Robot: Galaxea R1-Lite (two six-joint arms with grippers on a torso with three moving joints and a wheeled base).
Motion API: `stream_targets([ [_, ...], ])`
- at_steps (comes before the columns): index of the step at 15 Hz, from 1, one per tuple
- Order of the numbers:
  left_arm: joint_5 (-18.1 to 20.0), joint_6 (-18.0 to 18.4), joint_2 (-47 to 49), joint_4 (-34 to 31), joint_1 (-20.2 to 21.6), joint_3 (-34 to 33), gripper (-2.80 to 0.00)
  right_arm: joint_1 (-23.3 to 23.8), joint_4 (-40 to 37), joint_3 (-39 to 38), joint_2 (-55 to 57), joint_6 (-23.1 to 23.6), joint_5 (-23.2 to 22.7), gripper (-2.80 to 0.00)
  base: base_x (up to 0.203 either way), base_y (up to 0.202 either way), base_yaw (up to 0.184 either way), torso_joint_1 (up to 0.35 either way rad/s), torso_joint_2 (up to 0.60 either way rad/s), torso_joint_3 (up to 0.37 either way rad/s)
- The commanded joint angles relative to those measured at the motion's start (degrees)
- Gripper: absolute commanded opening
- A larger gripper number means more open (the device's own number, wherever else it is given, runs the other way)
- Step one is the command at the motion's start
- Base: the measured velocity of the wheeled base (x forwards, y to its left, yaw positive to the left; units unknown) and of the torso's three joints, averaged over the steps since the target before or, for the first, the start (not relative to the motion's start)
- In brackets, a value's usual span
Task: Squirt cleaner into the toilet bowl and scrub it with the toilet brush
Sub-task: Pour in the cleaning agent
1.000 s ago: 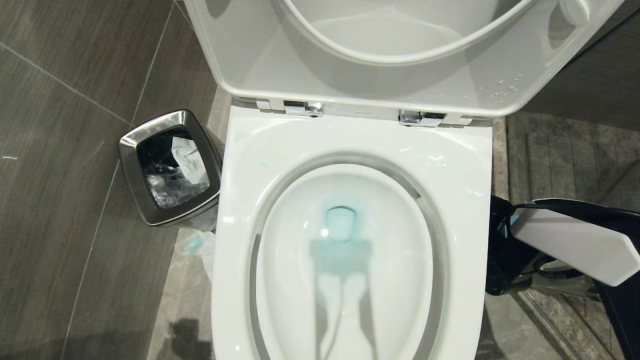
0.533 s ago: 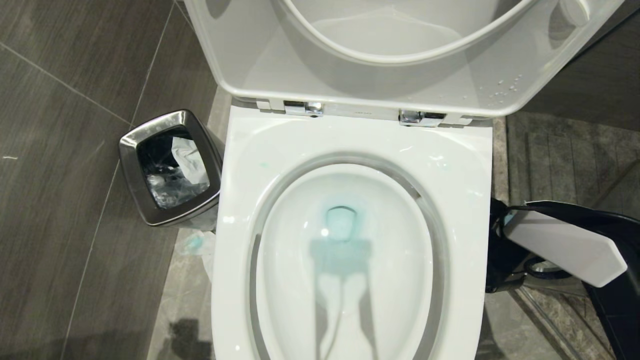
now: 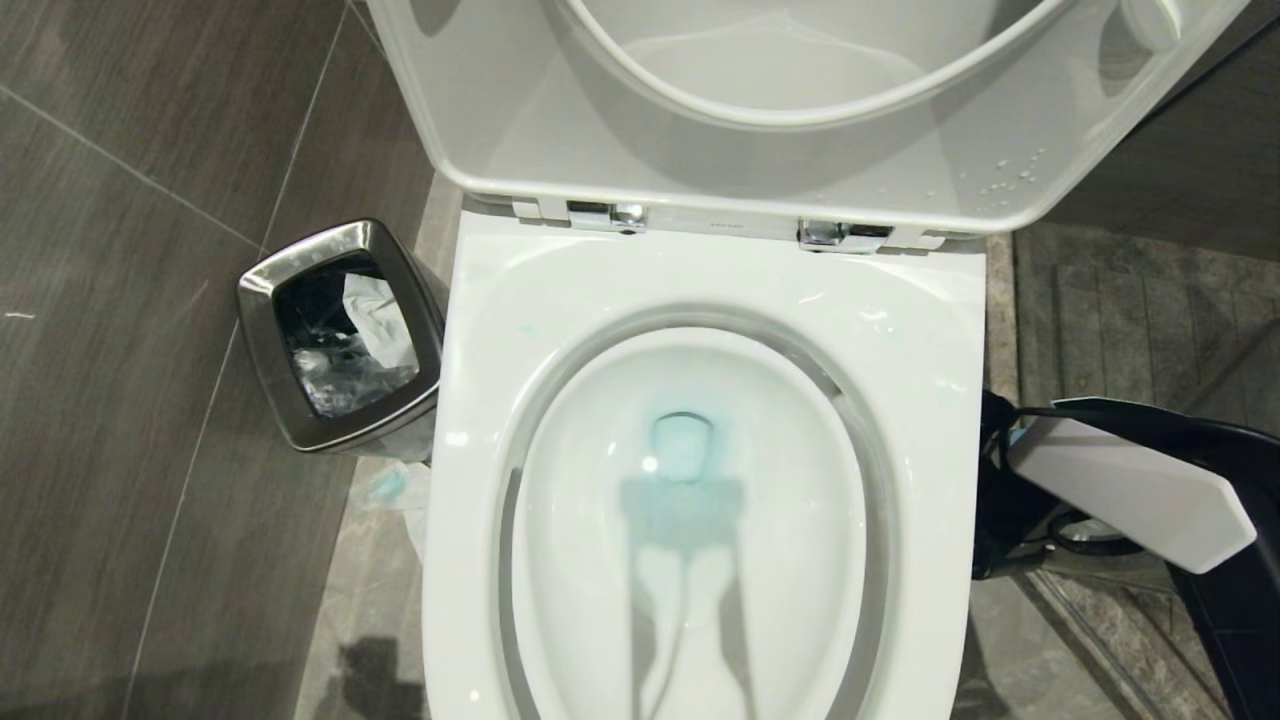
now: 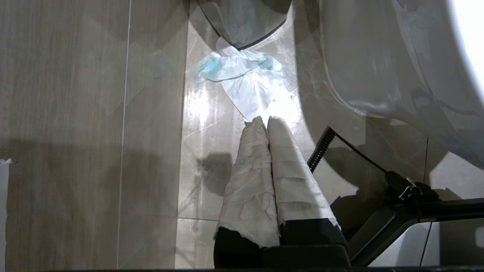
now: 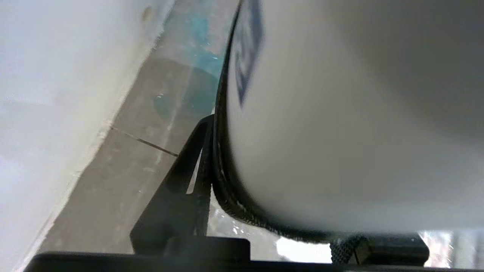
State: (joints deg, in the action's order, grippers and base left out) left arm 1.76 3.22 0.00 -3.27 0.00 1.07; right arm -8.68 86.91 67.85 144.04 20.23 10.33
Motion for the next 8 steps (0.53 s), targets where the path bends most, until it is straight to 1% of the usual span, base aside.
stream_targets([
  [1, 0.00, 0.03, 0.00, 0.02, 0.00, 0.03, -2.80, -0.02, 0.76, 0.00, -0.78, 0.16, 1.45, -2.80, 0.000, 0.000, 0.000, 0.000, 0.00, 0.000],
  [3, 0.00, 0.03, 0.05, 0.02, 0.01, -0.01, -2.80, 0.07, 0.76, -0.12, -0.78, 0.01, 1.95, -2.80, 0.000, 0.000, 0.000, 0.000, 0.00, 0.000],
  [4, 0.00, 0.03, 0.00, 0.02, 0.09, -0.02, -2.80, 0.07, 0.76, -0.34, -0.78, -0.34, 2.91, -2.80, 0.000, 0.000, 0.000, 0.000, 0.00, 0.000],
  [8, 0.00, 0.03, 0.00, 0.02, 0.00, -0.02, -2.80, 0.72, 0.76, -1.18, -1.70, -2.75, 4.68, -2.80, 0.000, 0.000, 0.000, 0.002, -0.02, -0.001],
])
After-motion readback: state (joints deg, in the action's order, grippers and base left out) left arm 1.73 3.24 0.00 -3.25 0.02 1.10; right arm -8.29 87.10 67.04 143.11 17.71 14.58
